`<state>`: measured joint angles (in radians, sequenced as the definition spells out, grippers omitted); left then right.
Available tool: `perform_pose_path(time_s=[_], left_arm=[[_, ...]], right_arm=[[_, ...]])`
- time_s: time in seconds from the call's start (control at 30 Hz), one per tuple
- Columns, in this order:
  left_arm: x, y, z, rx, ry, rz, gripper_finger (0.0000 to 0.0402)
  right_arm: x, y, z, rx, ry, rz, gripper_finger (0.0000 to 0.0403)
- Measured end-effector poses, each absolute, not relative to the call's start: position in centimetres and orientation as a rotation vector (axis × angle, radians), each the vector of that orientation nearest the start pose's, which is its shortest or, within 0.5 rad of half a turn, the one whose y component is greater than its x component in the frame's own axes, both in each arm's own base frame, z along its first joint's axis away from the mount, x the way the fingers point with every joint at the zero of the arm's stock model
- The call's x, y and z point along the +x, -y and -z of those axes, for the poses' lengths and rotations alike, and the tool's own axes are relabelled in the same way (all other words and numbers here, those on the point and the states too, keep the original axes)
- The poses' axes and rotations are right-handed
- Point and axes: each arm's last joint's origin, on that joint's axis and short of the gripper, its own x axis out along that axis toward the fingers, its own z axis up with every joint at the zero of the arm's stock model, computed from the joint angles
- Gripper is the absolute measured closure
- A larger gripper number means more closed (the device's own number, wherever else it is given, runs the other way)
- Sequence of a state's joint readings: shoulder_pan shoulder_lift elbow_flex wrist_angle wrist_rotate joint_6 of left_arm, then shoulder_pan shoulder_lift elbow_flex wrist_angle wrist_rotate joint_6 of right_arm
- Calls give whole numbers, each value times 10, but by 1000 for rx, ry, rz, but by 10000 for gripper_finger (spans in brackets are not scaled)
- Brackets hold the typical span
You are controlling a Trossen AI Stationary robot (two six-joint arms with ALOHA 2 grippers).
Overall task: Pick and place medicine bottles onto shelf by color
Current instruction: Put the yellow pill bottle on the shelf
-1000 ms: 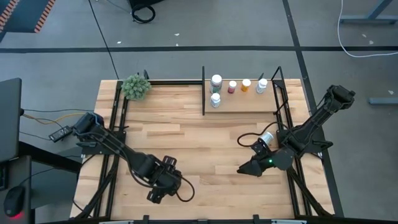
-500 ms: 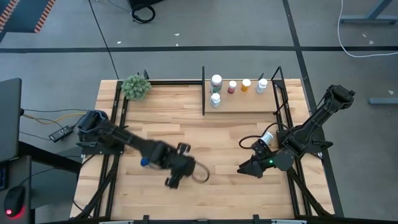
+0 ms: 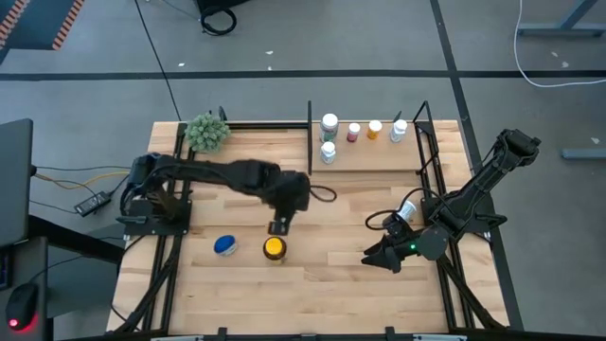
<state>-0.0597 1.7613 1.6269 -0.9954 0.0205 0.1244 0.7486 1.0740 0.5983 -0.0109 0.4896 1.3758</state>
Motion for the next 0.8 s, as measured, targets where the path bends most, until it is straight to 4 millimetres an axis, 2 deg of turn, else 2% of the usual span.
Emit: perform_pose_path(time_s=[0.17,0.3,0.37,0.57,0.67,0.8], left_arm=[[346,27,-339,166,-1148,399,298],[338,38,-349,224,-1108,549,226],[334,44,-344,246,-1136,591,185],[330,59,-308,207,-1259,620,85],[334,67,-299,216,-1232,574,61],[336,77,-292,296,-1209,510,55]], right_arm=[[172,-140,-232,1040,-492,61,116],[175,-134,-230,1074,-481,125,116],[178,-130,-231,1083,-454,153,116],[183,-123,-230,1011,-440,173,116],[184,-121,-230,963,-442,176,116],[184,-121,-229,943,-445,172,116]])
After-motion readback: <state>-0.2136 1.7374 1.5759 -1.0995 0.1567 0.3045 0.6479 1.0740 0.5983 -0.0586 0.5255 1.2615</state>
